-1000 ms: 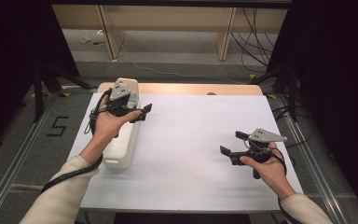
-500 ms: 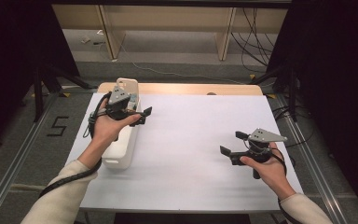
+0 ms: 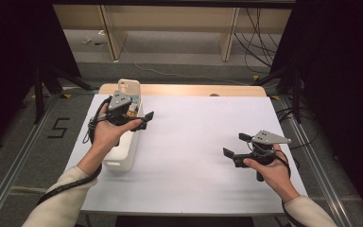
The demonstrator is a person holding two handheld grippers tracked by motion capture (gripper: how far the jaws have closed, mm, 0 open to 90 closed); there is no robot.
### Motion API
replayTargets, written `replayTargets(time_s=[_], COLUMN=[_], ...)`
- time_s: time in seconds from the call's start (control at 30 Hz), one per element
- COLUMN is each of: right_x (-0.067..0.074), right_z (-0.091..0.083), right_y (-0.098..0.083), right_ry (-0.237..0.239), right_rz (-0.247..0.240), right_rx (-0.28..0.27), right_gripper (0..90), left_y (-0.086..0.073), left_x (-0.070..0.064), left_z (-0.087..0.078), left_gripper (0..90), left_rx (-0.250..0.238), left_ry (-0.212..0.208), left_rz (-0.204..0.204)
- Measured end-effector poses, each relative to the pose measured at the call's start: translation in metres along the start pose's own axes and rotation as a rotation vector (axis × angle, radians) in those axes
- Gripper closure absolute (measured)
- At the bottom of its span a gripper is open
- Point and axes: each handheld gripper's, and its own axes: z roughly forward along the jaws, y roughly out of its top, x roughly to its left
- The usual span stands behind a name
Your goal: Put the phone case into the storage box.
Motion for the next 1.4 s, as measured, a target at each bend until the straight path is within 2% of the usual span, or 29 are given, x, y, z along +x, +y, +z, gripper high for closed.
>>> replayTargets(time_s=[0.7, 1.17, 1.4], right_x=[0.000, 0.001, 0.001], right_z=[0.000, 0.000, 0.001], right_y=[0.000, 0.000, 0.000], right_ry=[0.001, 0.004, 0.004], right_rz=[-0.001, 0.000, 0.001], right_rx=[-0.002, -0.005, -0.003], right_gripper=[10.0, 10.0, 10.0], left_y=[-0.015, -0.025, -0.029], left_x=[-0.011, -0.019, -0.022], left_z=[-0.013, -0.020, -0.026], left_gripper=[5.3, 5.5, 5.5], left_rx=[-0.016, -0.021, -0.043], left_ry=[-0.040, -0.070, -0.091], left_rz=[0.002, 0.028, 0.044])
